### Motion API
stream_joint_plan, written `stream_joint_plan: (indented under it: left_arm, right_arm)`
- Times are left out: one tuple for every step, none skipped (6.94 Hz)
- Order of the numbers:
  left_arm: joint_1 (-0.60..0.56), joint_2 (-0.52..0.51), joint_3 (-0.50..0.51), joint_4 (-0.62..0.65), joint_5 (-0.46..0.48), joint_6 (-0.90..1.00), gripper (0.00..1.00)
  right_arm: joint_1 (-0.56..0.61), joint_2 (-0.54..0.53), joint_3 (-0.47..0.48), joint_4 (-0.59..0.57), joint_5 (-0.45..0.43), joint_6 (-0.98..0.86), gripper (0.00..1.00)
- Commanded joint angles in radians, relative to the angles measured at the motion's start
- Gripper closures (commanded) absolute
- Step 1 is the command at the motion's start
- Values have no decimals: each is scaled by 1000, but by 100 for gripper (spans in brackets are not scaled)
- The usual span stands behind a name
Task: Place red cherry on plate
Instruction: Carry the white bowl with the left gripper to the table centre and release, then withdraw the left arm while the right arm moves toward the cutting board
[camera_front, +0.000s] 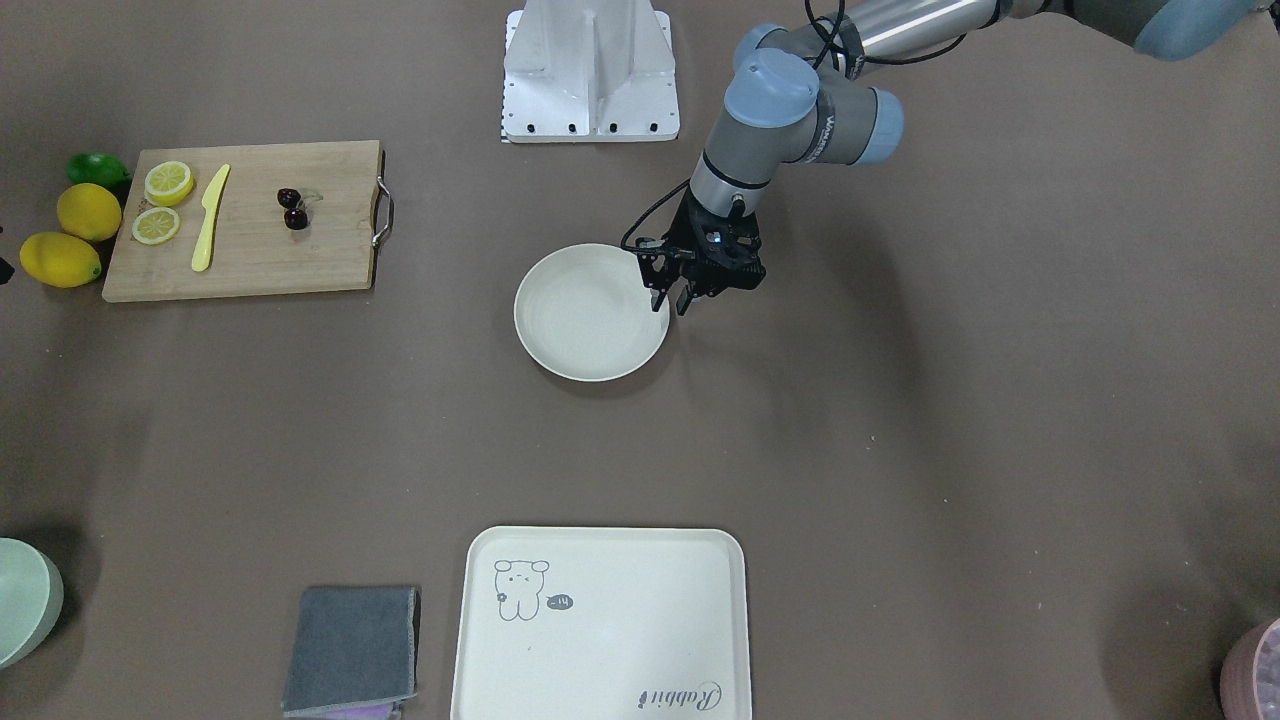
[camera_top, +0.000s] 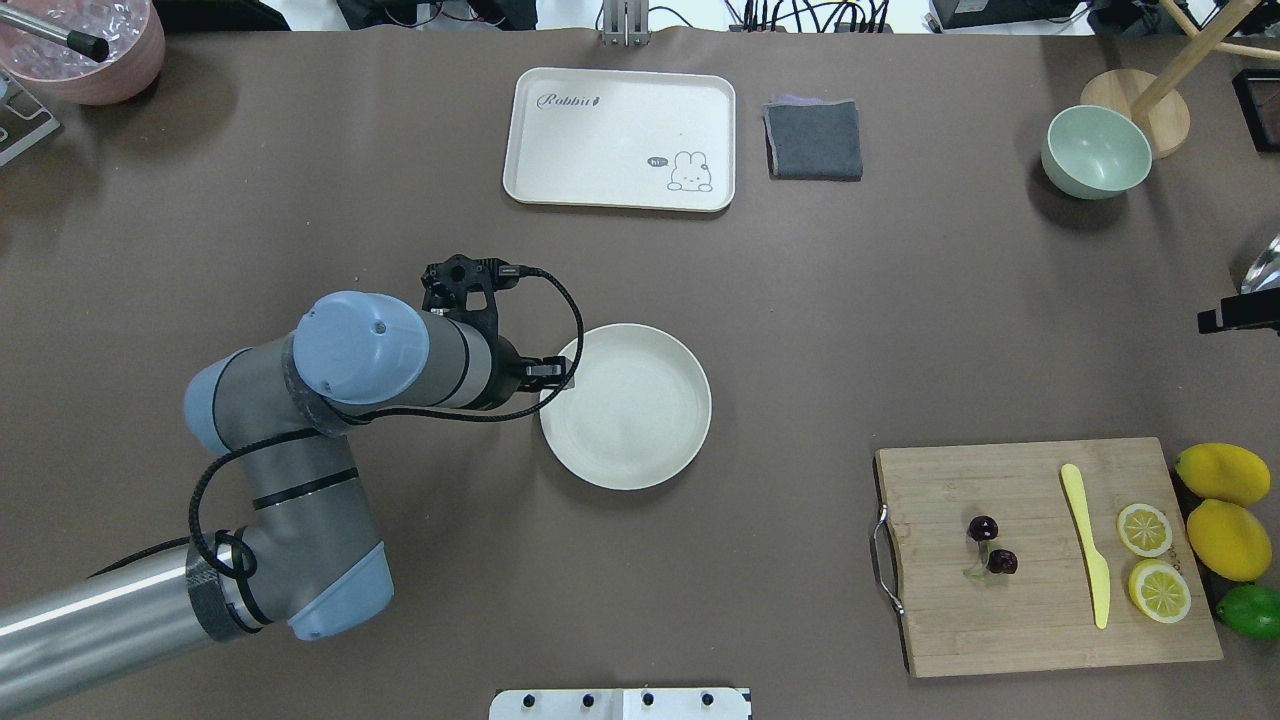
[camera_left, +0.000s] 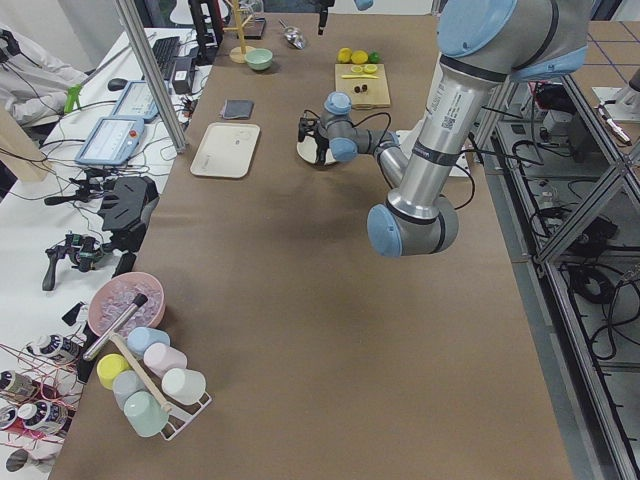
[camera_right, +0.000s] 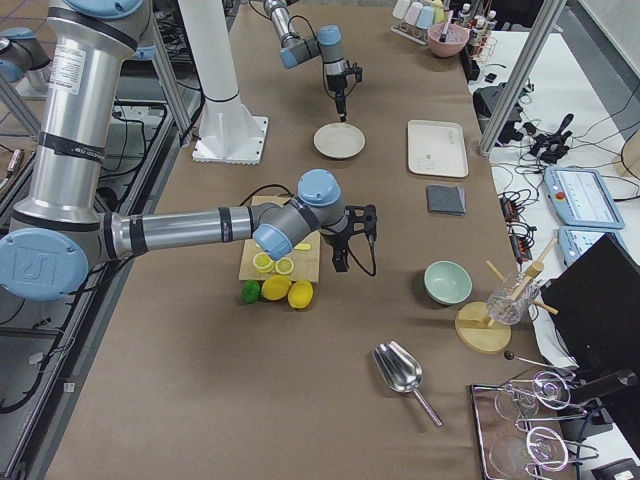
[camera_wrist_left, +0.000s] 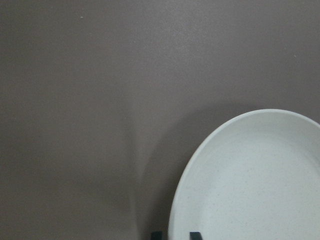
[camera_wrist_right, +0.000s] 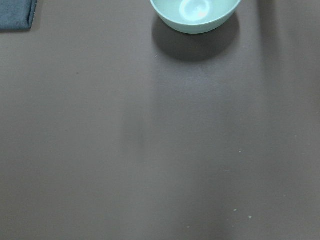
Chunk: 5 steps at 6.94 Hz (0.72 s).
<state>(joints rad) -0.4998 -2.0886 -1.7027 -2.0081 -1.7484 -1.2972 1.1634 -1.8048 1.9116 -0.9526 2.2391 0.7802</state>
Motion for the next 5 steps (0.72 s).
stream_joint_plan:
  left_arm:
    - [-154,57,-189,212,-127,115,2]
    - [-301,115,-277,324,-249,269,2]
    - [-486,186,-310,403,-352,427,2]
    - [-667,271,-295,423,-449,736,2]
    - [-856,298,-228,519,-512,1074,2]
  right_arm:
    - [-133,-8,62,-5,-82,169,1]
    - [-202,-13,76,-5,-125,227,1]
    - [-273,-14,79,-8,-174,250,1]
    - [-353,-14,96,-12,-231,317,1]
    - [-422,-14,108,-14,-287,361,1]
